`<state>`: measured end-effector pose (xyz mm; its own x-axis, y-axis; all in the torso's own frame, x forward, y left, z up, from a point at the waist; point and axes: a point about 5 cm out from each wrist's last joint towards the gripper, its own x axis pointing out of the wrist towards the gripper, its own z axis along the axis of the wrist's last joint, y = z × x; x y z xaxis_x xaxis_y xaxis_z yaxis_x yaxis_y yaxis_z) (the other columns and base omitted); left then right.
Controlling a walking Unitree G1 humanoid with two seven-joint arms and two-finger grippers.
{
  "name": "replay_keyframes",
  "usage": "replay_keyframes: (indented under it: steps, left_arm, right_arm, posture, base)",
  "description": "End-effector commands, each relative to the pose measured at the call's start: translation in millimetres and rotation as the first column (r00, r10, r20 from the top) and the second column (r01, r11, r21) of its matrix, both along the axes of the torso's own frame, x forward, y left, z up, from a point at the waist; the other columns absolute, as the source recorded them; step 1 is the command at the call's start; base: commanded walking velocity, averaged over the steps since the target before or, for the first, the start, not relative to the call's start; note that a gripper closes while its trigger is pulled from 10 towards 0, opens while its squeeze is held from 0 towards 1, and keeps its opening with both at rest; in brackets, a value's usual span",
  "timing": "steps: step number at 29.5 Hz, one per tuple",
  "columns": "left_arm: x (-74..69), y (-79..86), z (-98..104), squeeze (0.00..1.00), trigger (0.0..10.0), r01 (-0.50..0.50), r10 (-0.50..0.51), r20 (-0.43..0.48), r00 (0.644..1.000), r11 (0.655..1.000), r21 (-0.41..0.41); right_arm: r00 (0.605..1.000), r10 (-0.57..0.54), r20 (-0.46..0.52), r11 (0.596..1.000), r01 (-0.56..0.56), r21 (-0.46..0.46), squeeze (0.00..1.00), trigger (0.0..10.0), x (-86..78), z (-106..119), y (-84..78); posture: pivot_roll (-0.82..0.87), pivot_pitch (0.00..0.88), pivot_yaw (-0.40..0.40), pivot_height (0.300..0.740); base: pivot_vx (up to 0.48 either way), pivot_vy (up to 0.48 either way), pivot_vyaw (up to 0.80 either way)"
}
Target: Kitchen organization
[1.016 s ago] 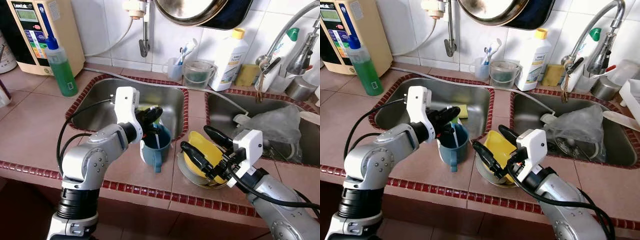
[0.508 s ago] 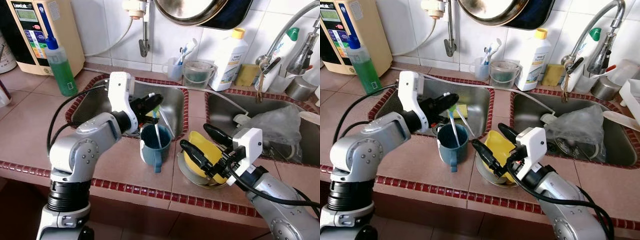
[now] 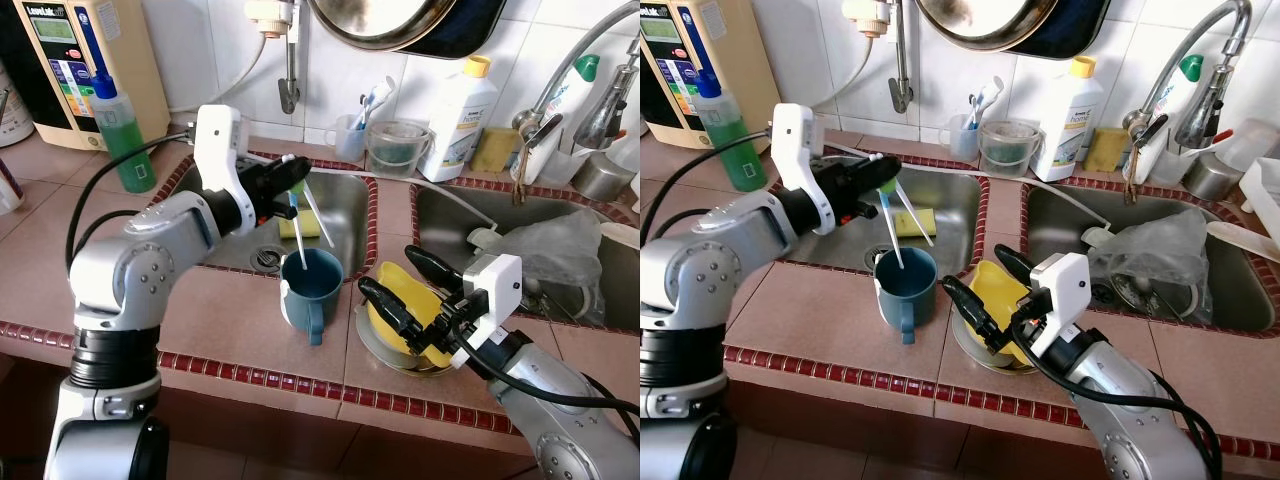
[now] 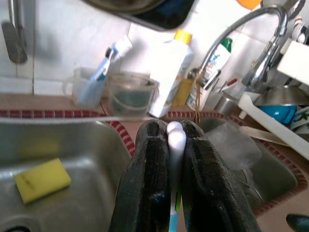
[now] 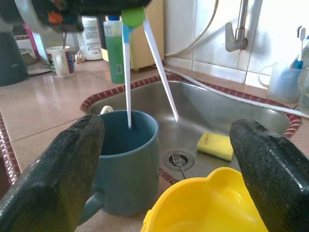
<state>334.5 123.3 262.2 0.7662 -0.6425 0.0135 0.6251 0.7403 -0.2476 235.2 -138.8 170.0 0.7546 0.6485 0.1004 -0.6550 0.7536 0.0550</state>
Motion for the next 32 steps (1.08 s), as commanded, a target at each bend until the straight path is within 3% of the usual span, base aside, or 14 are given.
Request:
replay_keyframes:
  steps: [1,5,15,25,30,32]
  left_arm:
    - [1.1,-0.4,10.4,0.0,10.0,0.018,-0.017,0.036,0.999,1.0,-0.002]
    - [7.6,4.0,24.4,0.0,10.0,0.034,-0.034,0.069,0.997,0.999,0.002]
    - [13.4,7.6,38.0,0.0,10.0,0.051,-0.049,0.1,0.994,0.999,-0.013]
    - [28.3,11.8,32.1,0.0,10.0,-0.055,0.059,0.096,0.994,0.998,-0.04]
    - [34.1,12.7,21.2,0.0,10.0,-0.11,0.112,0.096,0.989,0.994,-0.023]
    - [41.7,13.3,5.6,0.0,10.0,-0.185,0.18,0.109,0.978,0.982,0.041]
  right_arm:
    - [1.0,0.006,0.018,1.0,-0.006,-0.008,0.0,10.0,1.3,2.6,0.9]
    - [1.0,0.008,0.023,1.0,-0.008,-0.011,0.0,10.0,3.2,1.6,0.9]
    - [0.999,0.013,0.03,1.0,-0.013,-0.011,0.0,10.0,4.1,0.7,2.2]
    - [0.999,0.011,0.036,1.0,-0.01,-0.012,0.0,10.0,3.7,2.3,1.2]
    - [0.999,0.008,0.034,1.0,-0.007,-0.01,0.0,10.0,2.0,2.6,0.9]
    - [1.0,-0.017,0.024,1.0,0.016,0.012,0.0,10.0,-0.9,4.9,-2.3]
  posture:
    - [0.06,0.0,-0.006,0.74]
    - [0.06,0.0,-0.003,0.74]
    - [0.06,0.0,-0.002,0.74]
    - [0.04,0.0,-0.002,0.74]
    - [0.03,0.0,-0.004,0.74]
    - [0.03,0.0,-0.006,0.74]
  base:
    - [0.0,0.0,0.0]
    - [0.0,0.0,0.0]
    - [0.0,0.0,0.0]
    - [0.0,0.0,0.0]
    - [0.0,0.0,0.0]
    - [0.0,0.0,0.0]
